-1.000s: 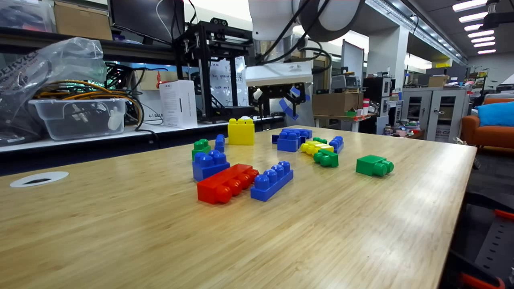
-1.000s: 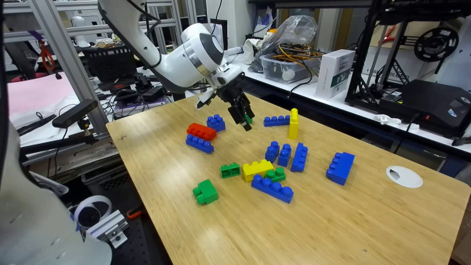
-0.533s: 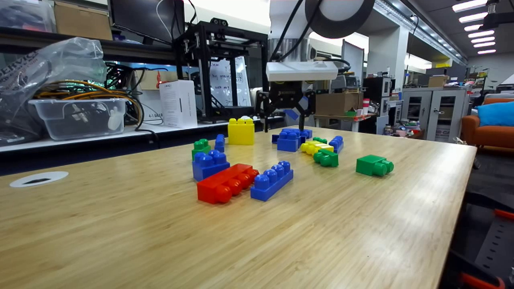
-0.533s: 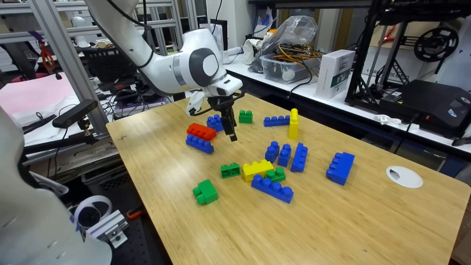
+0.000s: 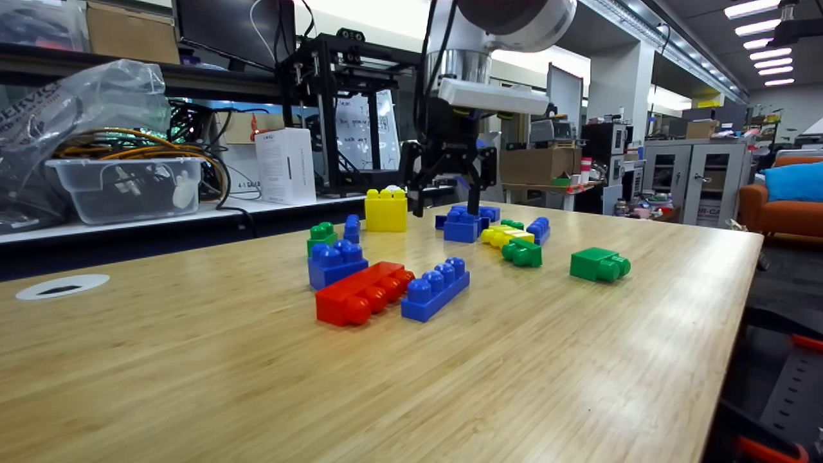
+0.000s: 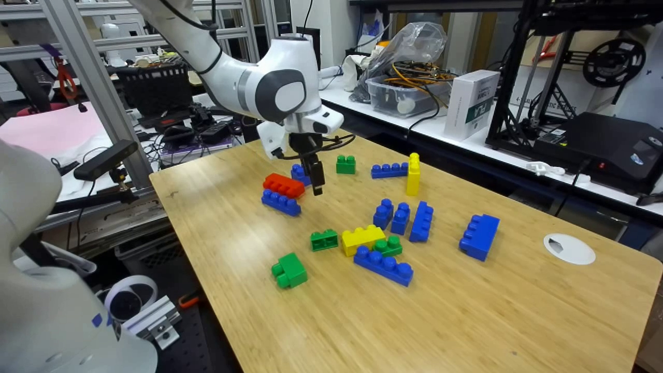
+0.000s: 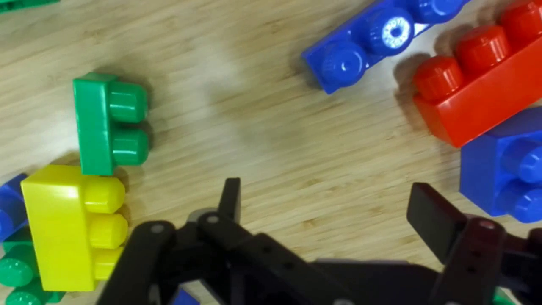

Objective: Push the blue blocks near the orange block apart

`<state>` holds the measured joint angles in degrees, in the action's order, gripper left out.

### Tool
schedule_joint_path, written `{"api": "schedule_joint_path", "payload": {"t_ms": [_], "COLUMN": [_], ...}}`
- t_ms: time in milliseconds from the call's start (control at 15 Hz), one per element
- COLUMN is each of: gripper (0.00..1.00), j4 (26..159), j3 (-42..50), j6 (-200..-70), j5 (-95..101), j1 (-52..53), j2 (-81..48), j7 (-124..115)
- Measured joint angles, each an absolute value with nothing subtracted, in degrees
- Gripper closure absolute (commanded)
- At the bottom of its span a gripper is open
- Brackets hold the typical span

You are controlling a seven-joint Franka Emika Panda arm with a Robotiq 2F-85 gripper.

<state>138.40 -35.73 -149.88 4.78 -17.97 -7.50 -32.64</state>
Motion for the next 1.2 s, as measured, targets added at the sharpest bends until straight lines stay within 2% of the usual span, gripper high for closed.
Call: {"api": "schedule_joint_path", "payload": {"t_ms": [200,333,400,733,1200], "gripper": [0.00,0.00,0.00,0.00,0.00], "j4": [133.7,131.0,130.0,126.6,126.5], "j3": [-40.8,-40.7,-37.9,-16.4,-6.6], "j6": [-139.8,-131.9,-128.0,-113.8,-112.5], "j5": [-0.2,-3.2,-4.7,-5.2,-3.9], "j1": [-26.5,-30.5,-30.1,-16.1,-5.3], "j2": [-7.1,-5.1,-3.5,2.6,2.5], "j7": [-19.0,-9.7,-5.1,8.2,12.5]}}
